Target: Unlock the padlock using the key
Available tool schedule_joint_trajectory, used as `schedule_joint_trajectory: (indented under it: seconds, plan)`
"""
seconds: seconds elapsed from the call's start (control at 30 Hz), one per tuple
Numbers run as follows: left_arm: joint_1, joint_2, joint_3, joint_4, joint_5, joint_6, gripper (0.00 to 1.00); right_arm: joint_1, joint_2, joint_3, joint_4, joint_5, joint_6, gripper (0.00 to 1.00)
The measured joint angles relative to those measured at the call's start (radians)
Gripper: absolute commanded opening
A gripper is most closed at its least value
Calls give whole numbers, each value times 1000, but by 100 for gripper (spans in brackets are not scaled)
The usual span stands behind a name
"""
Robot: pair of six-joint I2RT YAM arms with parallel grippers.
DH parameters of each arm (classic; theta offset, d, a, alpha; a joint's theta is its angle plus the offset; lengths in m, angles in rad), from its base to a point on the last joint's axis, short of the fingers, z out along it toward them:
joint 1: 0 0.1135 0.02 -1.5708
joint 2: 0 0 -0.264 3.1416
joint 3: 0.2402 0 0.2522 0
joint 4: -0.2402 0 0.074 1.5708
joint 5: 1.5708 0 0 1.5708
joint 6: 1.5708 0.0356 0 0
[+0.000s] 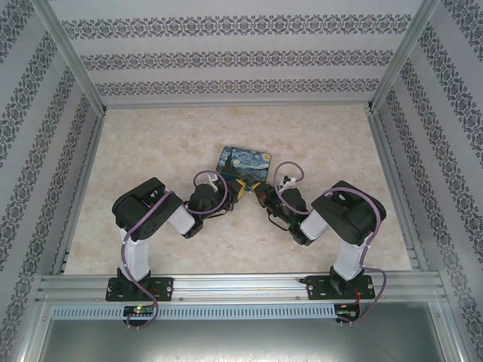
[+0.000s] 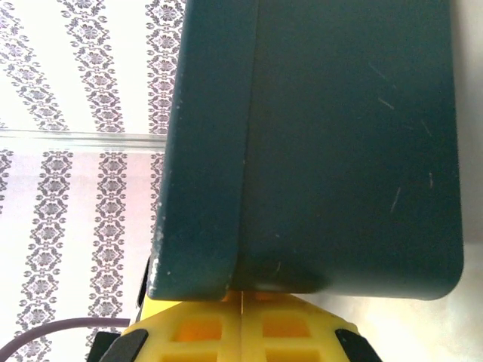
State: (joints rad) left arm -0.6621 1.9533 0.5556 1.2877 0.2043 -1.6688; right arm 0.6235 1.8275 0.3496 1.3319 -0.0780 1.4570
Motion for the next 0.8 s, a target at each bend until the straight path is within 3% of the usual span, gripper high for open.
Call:
schedule_joint_trajectory:
  seconds: [0.4, 0.8]
  plan:
    - [-3, 0, 21, 0, 53, 94, 0, -37, 2, 1, 16, -96, 16, 0]
    - [-3, 36, 57, 8, -8, 90, 0, -32, 32, 60, -14, -41, 56, 0]
